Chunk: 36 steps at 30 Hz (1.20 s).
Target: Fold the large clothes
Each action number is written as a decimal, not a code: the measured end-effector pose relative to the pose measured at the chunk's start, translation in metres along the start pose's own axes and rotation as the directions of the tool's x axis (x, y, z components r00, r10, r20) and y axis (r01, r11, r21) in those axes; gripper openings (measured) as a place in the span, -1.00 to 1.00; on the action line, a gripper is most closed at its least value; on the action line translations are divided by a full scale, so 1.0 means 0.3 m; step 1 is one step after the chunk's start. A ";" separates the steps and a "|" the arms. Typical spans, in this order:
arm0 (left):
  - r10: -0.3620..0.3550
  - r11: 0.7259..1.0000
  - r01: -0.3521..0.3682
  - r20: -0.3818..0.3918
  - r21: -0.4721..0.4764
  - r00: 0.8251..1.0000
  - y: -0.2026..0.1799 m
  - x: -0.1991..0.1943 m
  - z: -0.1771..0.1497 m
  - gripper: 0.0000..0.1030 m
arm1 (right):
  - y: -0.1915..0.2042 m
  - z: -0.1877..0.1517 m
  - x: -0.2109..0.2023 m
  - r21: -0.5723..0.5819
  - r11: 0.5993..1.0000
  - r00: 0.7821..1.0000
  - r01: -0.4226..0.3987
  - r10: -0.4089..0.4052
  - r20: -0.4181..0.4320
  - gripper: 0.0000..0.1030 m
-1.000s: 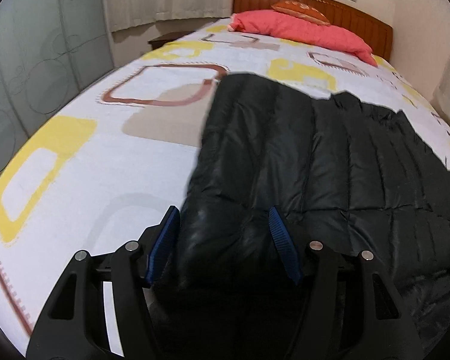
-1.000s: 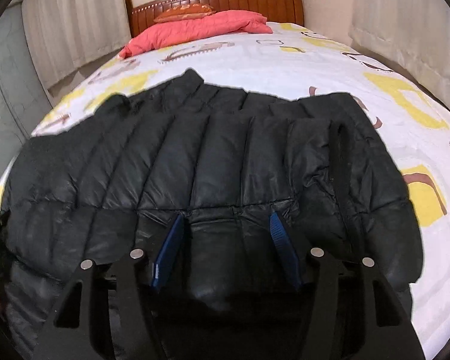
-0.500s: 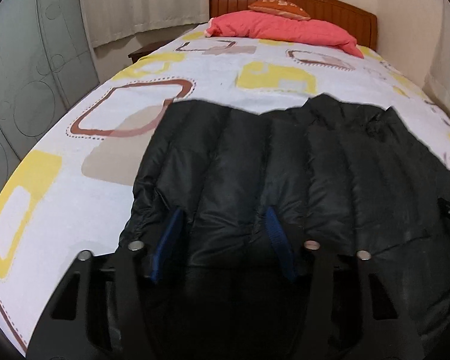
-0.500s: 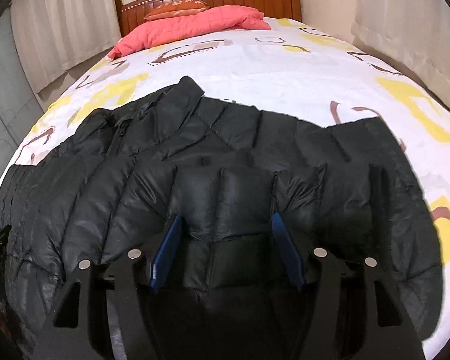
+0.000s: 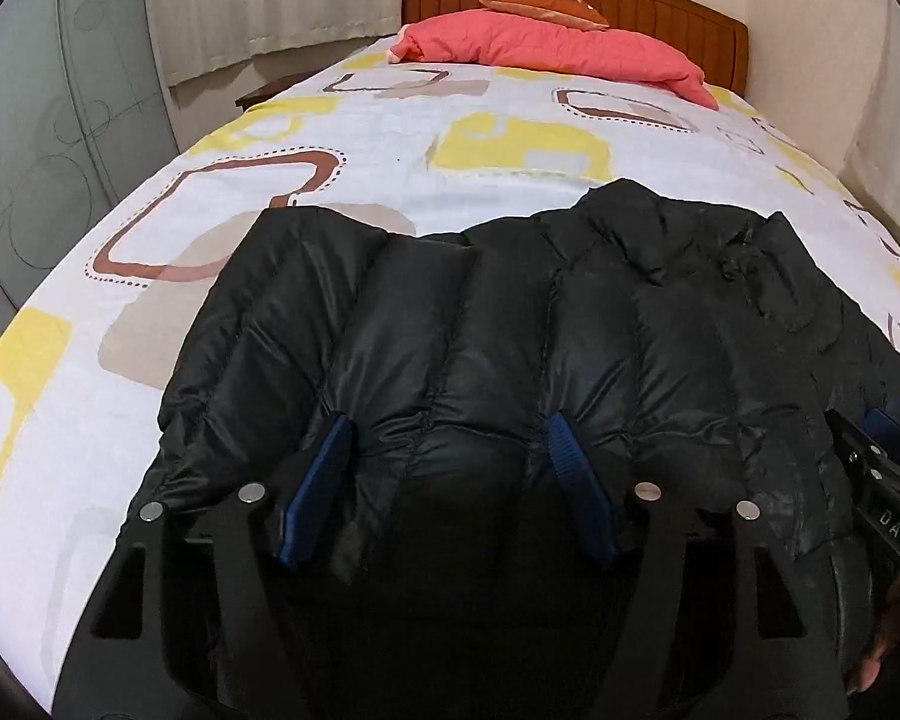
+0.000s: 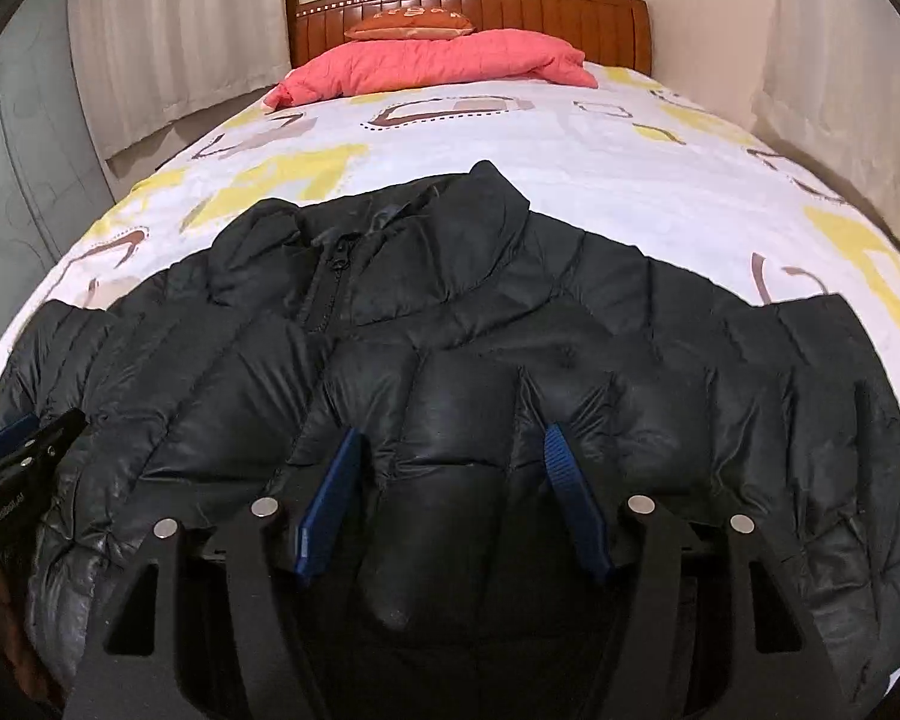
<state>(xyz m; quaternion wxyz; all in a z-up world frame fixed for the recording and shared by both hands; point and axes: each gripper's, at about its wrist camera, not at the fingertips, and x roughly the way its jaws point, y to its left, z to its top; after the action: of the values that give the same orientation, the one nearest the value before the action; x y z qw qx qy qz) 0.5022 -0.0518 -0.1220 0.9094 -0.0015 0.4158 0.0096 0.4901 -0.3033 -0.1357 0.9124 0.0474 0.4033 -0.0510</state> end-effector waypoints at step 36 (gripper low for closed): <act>-0.169 0.911 0.094 -0.156 -0.403 0.973 0.619 -0.776 -0.931 0.43 | -0.683 -0.921 -0.838 0.372 0.928 0.990 0.002 0.051 -0.132 0.25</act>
<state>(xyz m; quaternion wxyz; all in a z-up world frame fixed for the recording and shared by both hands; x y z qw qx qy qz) 0.1353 0.1271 -0.1278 0.8458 -0.2127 0.4882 0.0310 0.0929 -0.4571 -0.1441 0.8571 0.2274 0.4485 -0.1115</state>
